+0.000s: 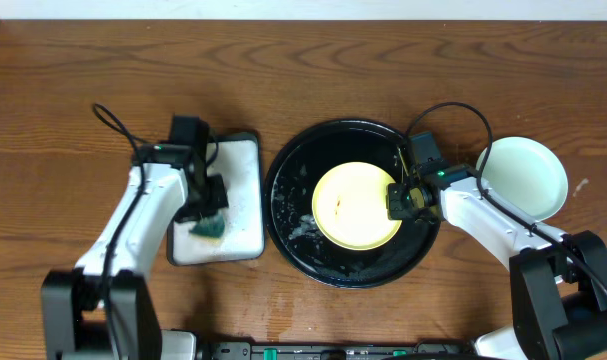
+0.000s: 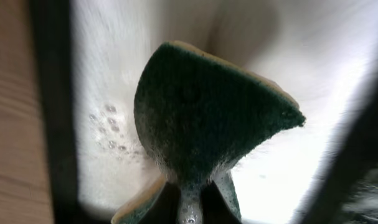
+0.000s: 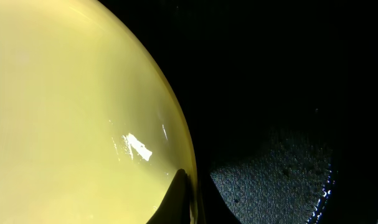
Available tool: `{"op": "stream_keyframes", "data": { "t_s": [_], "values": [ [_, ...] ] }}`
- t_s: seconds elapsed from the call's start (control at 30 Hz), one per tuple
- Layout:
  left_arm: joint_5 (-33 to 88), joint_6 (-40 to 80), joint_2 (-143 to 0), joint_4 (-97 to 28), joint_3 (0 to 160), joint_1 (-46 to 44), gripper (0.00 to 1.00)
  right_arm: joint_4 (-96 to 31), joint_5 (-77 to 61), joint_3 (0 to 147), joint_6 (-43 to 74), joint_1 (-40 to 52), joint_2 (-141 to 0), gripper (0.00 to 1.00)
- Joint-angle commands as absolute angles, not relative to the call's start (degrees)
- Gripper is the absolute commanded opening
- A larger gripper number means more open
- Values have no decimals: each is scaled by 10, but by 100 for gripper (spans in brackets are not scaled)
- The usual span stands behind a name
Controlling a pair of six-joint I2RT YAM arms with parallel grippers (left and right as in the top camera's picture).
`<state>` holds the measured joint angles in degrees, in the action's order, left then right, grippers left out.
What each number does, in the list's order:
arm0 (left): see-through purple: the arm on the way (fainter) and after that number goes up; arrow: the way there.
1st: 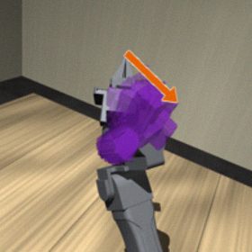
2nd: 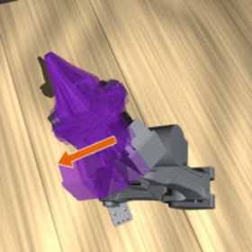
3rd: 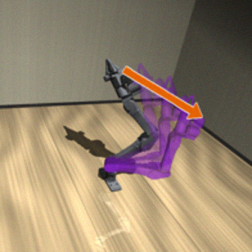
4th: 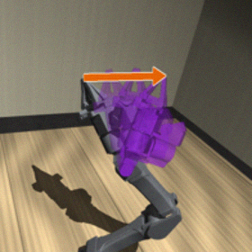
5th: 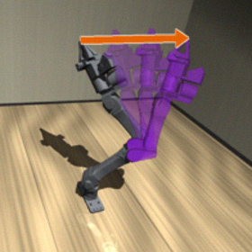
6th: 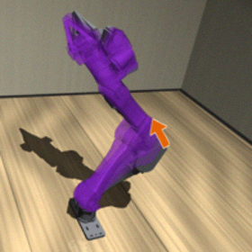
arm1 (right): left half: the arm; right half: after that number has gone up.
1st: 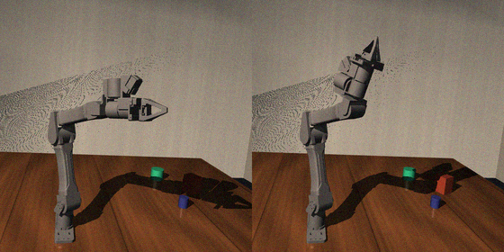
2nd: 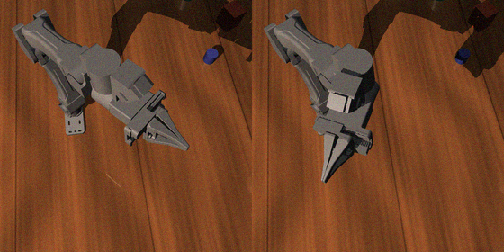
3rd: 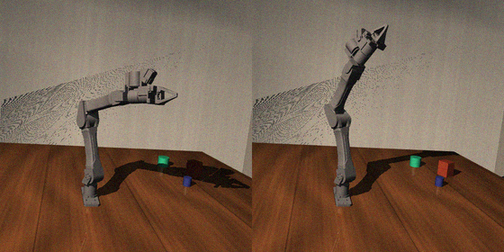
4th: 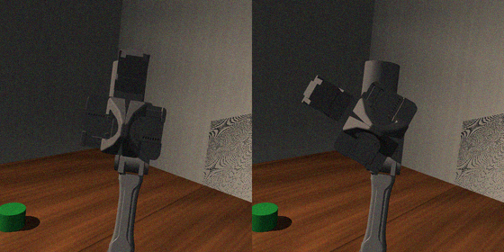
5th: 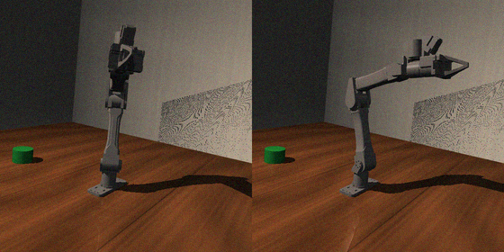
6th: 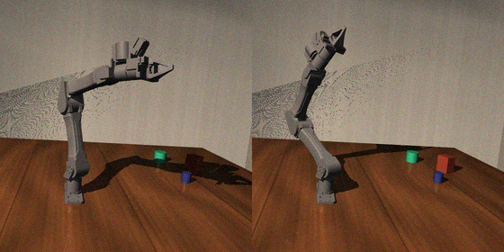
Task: Clean dirty plates on tray and stack at the side
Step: 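Grasp the green sponge with the left gripper and lift it, then scrub the yellow plate with the sponge while right gripper holds it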
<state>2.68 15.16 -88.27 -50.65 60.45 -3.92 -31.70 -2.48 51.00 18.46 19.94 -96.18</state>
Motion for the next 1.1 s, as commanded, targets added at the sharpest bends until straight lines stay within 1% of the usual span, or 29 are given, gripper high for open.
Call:
{"op": "stream_keyframes", "data": {
  "t_s": [0.0, 0.07, 0.17, 0.27, 0.37, 0.57, 0.77, 0.97, 1.07],
  "values": [
    [28, 152, -847, -508, 630, -44, 8, -325, -20, 501, 184, 200, -970, 1],
    [40, 153, -845, -512, 630, -49, 7, -325, -20, 501, 184, 200, -970, 1],
    [91, 153, -839, -512, 632, -64, 7, -326, -20, 501, 180, 200, -970, 1],
    [144, 165, -835, -505, 642, -92, 7, -328, -24, 501, 177, 200, -970, 1],
    [197, 202, -835, -479, 643, -134, 7, -322, -55, 501, 146, 201, -970, 1],
    [201, 284, -862, -388, 642, -241, 8, -319, -54, 501, 160, 203, -971, 1],
    [201, 380, -943, -292, 640, -328, 8, -321, -55, 501, 163, 203, -971, 1],
    [202, 424, -1031, -221, 640, -383, 7, -326, -55, 501, 163, 203, -971, 1],
    [201, 425, -1065, -203, 640, -400, 8, -326, -55, 501, 163, 203, -971, 1]
  ]
}}
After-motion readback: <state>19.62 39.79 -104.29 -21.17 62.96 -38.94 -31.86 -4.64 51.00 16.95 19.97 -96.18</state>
